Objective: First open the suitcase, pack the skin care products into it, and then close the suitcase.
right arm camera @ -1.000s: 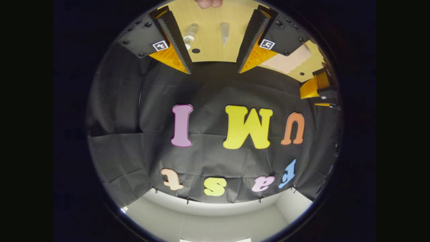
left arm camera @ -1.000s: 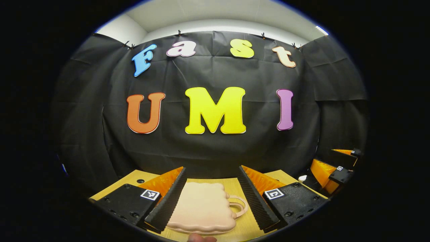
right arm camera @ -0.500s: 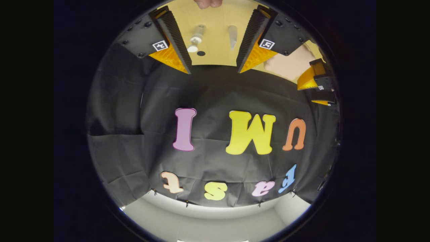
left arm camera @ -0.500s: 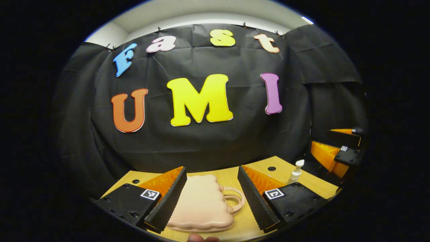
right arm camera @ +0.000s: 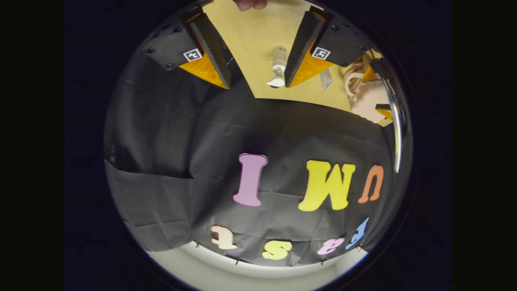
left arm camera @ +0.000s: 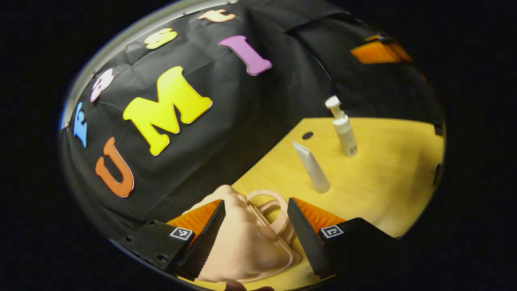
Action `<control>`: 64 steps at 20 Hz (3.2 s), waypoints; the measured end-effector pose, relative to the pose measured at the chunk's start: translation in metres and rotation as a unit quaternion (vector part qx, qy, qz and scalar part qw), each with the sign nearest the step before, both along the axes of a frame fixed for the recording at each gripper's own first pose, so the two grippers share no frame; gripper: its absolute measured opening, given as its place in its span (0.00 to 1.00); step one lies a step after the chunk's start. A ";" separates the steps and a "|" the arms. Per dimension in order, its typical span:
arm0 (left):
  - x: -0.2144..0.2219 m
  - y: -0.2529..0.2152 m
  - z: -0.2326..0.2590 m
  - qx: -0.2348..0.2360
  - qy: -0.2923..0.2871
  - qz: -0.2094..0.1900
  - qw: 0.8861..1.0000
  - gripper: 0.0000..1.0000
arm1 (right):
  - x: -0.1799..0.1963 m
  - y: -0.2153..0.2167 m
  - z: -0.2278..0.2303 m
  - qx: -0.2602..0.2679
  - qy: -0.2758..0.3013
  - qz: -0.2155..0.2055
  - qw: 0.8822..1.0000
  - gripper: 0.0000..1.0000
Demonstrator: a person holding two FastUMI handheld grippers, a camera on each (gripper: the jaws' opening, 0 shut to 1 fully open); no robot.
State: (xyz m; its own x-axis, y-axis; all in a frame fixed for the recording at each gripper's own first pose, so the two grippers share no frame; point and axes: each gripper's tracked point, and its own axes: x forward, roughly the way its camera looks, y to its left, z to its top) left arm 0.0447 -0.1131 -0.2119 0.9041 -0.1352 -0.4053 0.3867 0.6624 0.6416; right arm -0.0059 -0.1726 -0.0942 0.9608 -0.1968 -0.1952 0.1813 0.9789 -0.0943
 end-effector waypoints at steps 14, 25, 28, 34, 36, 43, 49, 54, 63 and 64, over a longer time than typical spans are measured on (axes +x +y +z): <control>0.042 0.008 -0.076 0.167 0.085 0.016 0.982 0.62 | 0.000 -0.025 -0.035 0.006 0.036 -0.024 0.999 0.80; 0.043 0.014 -0.025 0.108 0.054 0.030 0.992 0.07 | -0.022 -0.009 -0.020 0.012 0.017 -0.039 0.999 0.79; 0.044 0.024 0.023 0.056 0.013 0.043 0.997 0.03 | -0.020 0.010 -0.006 0.006 0.008 -0.028 1.000 0.79; 0.042 0.109 0.122 -0.087 -0.066 0.101 0.989 0.03 | -0.006 0.075 0.049 -0.010 -0.033 0.020 0.999 0.79; 0.034 0.161 0.141 -0.151 -0.085 0.129 0.976 0.03 | 0.001 0.100 0.060 -0.008 -0.038 0.037 0.999 0.79; 0.017 0.368 0.107 -0.284 -0.117 0.264 0.914 0.03 | 0.010 0.175 0.074 -0.007 -0.027 0.078 0.997 0.80; 0.039 0.436 -0.005 -0.384 -0.052 0.330 0.861 0.03 | 0.005 0.198 0.064 -0.039 0.003 0.085 0.996 0.80; 0.076 0.421 -0.084 -0.408 0.032 0.360 0.839 0.03 | 0.003 0.204 0.055 -0.053 0.019 0.083 0.995 0.77; 0.076 0.428 -0.119 -0.396 0.062 0.420 0.814 0.07 | 0.015 0.200 0.062 -0.052 0.009 0.087 0.995 0.79; 0.075 0.428 -0.118 -0.387 0.061 0.420 0.819 0.16 | 0.015 0.198 0.063 -0.049 0.006 0.087 0.995 0.79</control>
State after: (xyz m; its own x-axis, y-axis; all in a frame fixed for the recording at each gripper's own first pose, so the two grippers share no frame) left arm 0.1194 0.3150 -0.3301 0.7697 0.2543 -0.5856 -0.3831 0.9177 -0.1050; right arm 0.0091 0.0255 -0.0309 0.9796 -0.0464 -0.1953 0.0080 0.9812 -0.1928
